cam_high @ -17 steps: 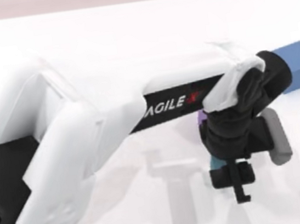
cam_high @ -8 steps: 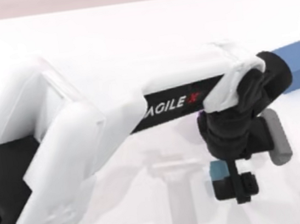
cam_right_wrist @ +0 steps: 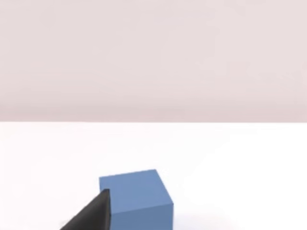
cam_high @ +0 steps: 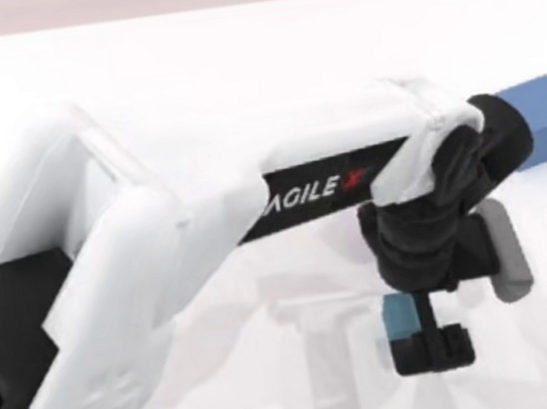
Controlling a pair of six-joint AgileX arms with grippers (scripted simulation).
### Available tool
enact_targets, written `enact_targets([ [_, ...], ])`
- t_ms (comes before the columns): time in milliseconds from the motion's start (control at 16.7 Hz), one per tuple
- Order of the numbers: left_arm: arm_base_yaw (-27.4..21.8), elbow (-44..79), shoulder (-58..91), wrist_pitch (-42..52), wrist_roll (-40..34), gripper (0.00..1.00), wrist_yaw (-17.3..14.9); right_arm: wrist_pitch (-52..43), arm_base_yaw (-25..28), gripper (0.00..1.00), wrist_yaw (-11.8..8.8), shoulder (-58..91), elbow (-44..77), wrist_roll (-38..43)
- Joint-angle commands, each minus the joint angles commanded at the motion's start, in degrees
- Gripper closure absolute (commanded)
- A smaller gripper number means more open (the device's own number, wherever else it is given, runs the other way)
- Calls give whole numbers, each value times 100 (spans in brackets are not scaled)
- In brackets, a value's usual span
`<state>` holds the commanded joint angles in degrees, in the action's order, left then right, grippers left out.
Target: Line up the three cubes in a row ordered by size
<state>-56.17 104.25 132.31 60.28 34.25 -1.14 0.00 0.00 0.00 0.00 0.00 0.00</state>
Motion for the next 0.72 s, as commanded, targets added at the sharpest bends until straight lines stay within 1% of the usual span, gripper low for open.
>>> enact_targets([
  [180, 14, 222, -40, 237, 6, 0, 2, 0, 0, 0, 0, 0, 0, 0],
  [480, 104, 1003, -237, 1281, 3, 0, -1, 0, 0, 0, 0, 0, 0, 0],
  [720, 120, 1119, -285, 1404, 2, 0, 3, 0, 0, 0, 0, 0, 0, 0],
])
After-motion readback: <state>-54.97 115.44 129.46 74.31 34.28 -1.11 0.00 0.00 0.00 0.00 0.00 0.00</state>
